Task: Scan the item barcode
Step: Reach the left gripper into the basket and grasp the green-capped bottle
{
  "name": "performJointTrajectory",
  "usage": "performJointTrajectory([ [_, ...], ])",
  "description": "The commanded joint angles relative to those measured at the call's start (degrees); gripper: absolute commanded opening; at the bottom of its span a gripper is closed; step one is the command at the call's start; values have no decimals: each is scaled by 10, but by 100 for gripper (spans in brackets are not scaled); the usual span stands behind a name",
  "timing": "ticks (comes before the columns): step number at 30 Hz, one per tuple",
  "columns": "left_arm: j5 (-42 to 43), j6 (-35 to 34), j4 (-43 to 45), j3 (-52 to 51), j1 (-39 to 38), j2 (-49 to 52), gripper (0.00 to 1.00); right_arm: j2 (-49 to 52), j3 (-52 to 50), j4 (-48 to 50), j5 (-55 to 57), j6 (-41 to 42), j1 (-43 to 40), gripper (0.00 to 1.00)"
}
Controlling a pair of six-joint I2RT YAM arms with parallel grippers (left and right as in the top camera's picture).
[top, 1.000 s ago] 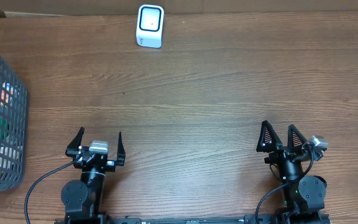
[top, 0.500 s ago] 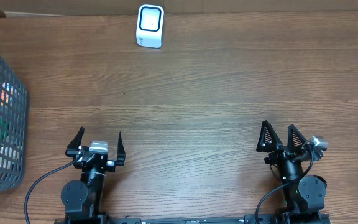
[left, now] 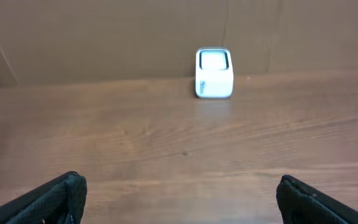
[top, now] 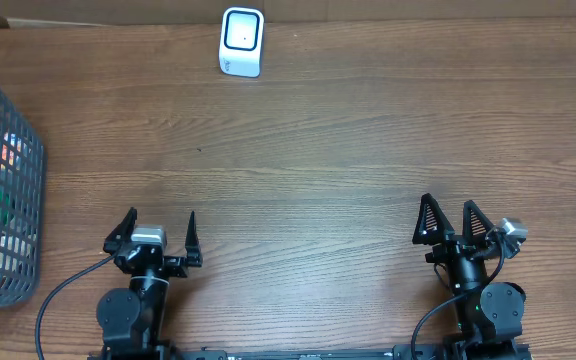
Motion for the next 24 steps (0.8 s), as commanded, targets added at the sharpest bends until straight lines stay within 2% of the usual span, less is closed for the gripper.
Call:
performJointTrajectory([
  [1, -2, -18, -42, 77, -3, 22, 100, -5, -6, 2, 2, -6, -2, 100],
  [7, 5, -19, -83, 194, -3, 128, 100, -5, -6, 2, 2, -6, -1, 100],
  [10, 34, -18, -130, 305, -3, 232, 100, -5, -6, 2, 2, -6, -1, 100],
  [12, 56, -18, -198, 418, -3, 329, 100, -5, -6, 2, 2, -6, -2, 100],
  [13, 66, -19, -262, 504, -3, 397, 100, -5, -6, 2, 2, -6, -1, 100],
  [20, 82, -18, -563, 892, -4, 663, 100, -5, -6, 2, 2, -6, -1, 100],
  [22, 76, -16, -605, 958, -4, 710, 100, -5, -6, 2, 2, -6, -1, 100],
  [24, 81, -19, -607, 981, -4, 744, 100, -5, -6, 2, 2, -6, -2, 100],
])
